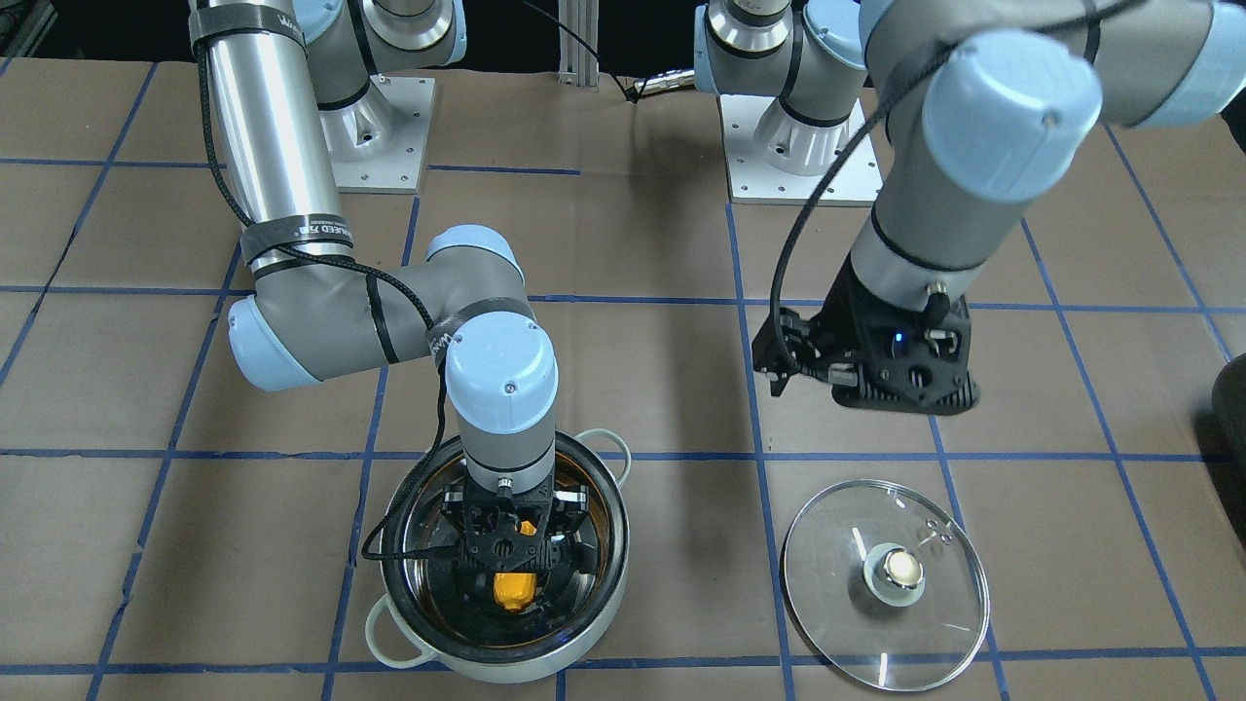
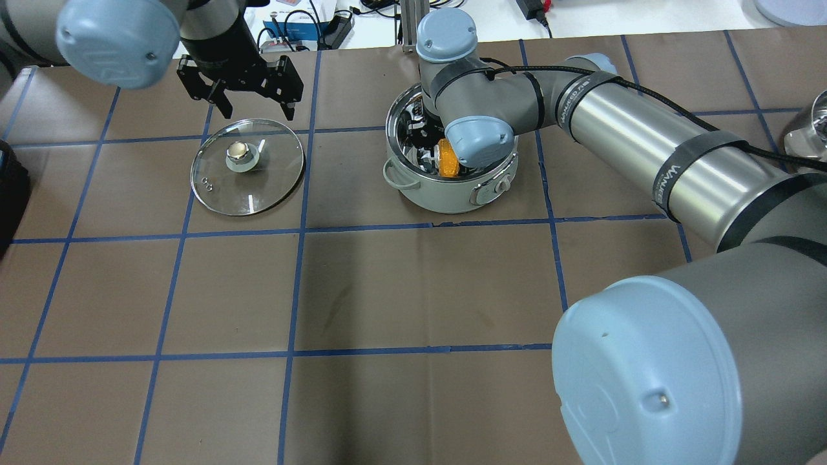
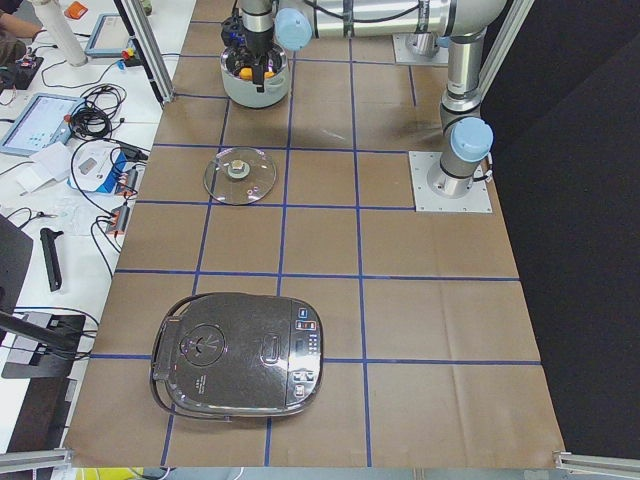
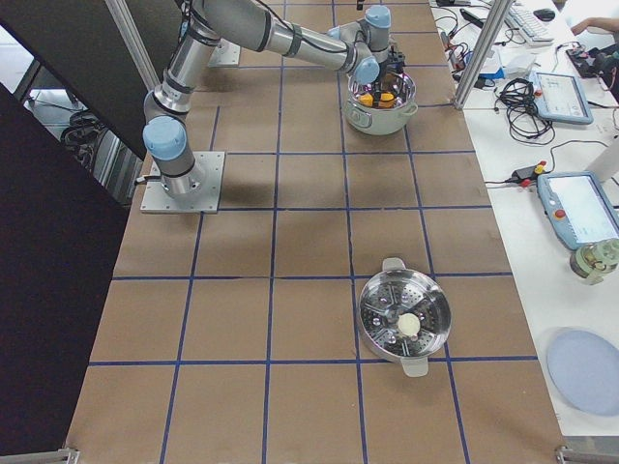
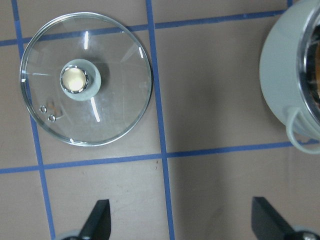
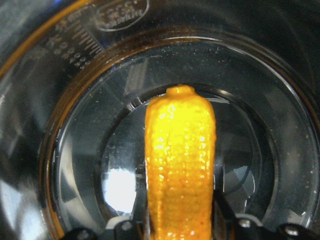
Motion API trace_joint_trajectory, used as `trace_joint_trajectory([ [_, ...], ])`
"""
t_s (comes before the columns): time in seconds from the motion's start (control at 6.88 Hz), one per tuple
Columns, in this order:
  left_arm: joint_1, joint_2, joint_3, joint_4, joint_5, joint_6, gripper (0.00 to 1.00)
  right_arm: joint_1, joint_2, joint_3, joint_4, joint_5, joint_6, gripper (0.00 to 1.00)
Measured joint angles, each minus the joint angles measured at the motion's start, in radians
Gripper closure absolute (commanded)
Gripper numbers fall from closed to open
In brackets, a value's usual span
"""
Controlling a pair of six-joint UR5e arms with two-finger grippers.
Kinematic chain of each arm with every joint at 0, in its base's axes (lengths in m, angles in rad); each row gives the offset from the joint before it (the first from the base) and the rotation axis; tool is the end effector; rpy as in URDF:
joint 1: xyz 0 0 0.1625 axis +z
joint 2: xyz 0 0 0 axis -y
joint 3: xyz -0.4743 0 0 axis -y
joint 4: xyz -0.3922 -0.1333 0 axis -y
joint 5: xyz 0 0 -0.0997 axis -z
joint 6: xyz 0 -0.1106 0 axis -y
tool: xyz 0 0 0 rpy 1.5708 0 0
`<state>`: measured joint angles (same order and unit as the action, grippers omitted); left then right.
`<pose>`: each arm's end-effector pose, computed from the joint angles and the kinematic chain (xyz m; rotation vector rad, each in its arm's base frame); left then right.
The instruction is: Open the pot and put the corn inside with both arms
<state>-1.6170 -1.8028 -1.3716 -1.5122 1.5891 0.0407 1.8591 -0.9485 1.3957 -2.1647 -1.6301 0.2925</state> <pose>-0.1590 -0.5969 0.5033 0.1353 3.1202 -0.0404 0.3333 -0.6781 0.2836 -0.0133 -3.1172 0.2460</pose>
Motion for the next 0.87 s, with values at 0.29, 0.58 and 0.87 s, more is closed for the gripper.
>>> trace_joint_trajectory([
  [0.29,-0.011,0.064,0.015,-0.071,-0.021,0.0,0.0,-0.011,-0.095,-0.007,0.067,0.006,-0.003,0.0],
  [0.58,-0.008,0.104,-0.004,-0.113,-0.037,0.004,0.0,-0.041,-0.236,-0.007,0.217,0.007,-0.005,0.01],
  [0.87,-0.003,0.119,-0.018,-0.129,-0.036,0.007,0.0,-0.122,-0.413,0.013,0.431,0.01,-0.037,0.03],
])
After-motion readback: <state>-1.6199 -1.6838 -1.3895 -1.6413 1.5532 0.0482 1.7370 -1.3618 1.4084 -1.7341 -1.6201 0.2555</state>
